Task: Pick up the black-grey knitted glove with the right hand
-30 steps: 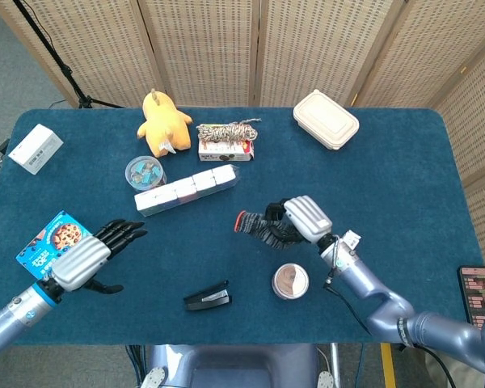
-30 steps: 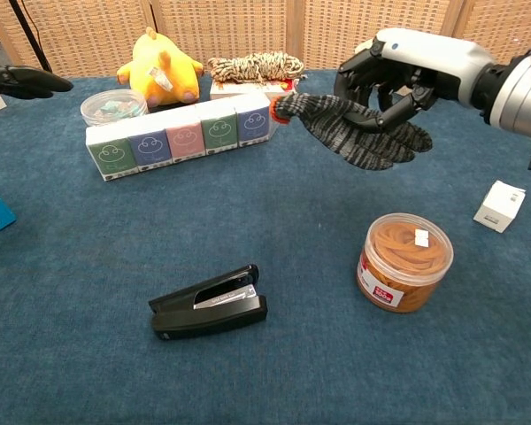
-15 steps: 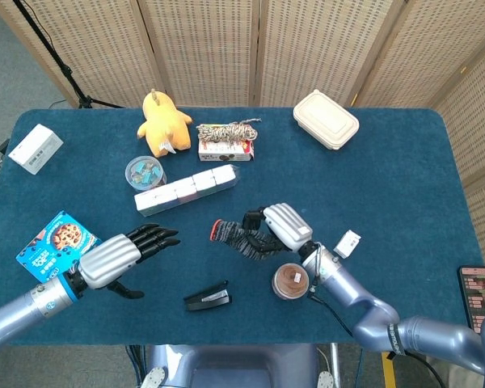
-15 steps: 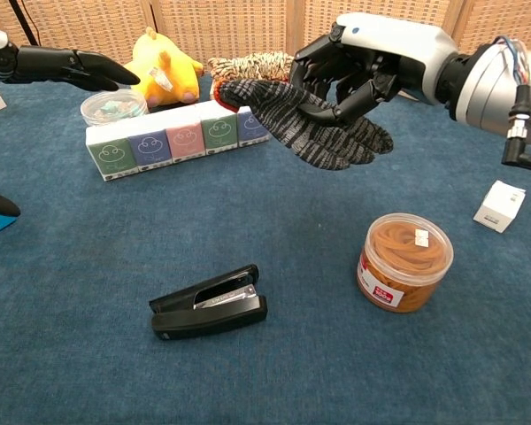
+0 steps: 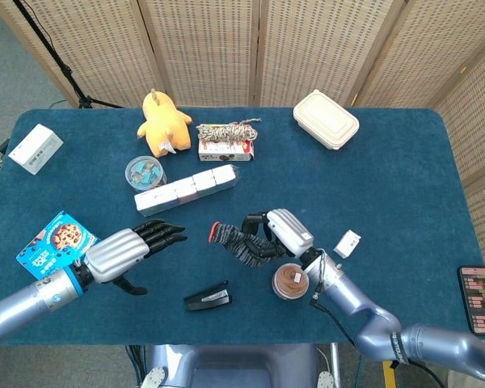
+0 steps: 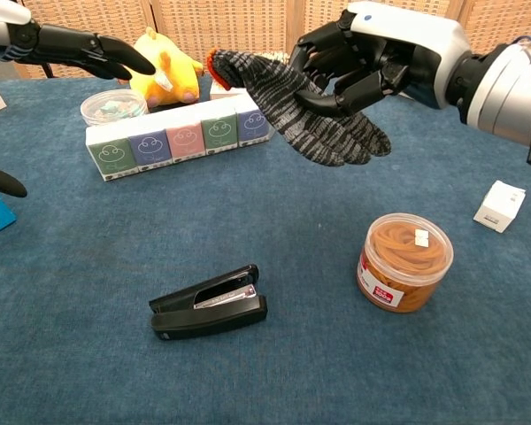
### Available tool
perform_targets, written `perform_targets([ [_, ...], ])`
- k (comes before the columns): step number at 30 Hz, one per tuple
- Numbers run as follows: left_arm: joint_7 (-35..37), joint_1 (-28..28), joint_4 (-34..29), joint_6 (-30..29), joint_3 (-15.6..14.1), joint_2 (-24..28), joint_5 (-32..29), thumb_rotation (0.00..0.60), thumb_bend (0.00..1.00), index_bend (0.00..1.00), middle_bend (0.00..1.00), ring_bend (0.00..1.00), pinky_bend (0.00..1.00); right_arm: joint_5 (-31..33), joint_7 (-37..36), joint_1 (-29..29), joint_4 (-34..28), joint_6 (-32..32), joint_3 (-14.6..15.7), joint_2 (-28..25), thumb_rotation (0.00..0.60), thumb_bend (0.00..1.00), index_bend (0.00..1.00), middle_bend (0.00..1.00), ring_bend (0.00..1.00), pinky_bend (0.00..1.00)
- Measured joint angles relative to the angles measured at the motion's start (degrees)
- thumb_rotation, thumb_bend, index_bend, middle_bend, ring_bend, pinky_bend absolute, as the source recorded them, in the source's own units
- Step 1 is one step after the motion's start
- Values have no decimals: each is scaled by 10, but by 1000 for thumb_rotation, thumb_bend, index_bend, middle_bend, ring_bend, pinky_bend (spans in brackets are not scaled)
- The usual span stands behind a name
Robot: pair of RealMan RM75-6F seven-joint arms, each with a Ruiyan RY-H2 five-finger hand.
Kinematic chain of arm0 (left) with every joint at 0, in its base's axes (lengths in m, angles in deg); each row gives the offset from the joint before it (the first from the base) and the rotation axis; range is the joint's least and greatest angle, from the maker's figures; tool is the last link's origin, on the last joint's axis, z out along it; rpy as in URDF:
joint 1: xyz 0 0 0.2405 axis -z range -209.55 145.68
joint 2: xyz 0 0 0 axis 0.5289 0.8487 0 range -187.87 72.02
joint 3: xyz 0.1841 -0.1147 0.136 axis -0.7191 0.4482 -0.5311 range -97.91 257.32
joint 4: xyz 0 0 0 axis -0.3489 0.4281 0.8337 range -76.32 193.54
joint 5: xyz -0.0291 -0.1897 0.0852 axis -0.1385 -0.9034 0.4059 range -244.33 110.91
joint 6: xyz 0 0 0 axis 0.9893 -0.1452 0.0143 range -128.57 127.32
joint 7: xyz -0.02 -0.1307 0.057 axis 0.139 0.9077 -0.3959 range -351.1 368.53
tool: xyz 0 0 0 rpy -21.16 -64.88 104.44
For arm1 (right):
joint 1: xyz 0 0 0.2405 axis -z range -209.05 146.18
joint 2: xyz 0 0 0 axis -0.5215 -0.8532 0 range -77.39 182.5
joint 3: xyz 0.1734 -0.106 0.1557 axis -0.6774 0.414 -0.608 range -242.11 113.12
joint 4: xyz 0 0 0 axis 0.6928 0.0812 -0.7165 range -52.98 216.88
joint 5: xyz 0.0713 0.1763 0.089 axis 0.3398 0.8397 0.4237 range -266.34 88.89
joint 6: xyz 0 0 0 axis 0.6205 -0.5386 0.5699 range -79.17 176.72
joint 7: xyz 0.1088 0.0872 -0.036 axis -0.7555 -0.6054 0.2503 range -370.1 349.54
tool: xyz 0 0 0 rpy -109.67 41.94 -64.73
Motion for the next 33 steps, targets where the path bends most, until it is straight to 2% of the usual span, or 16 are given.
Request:
perform_targets([
  [12, -6, 10, 6, 9, 4, -49, -26, 600, 89, 0, 0, 0, 0, -18, -22, 2, 17, -9, 9, 25, 600, 582, 597, 595, 535, 674],
  [33, -36, 34, -15, 29, 22, -92, -75, 600, 89, 0, 0, 0, 0, -13, -15, 0, 7, -7, 10, 43, 600, 582, 596, 595, 535, 674],
])
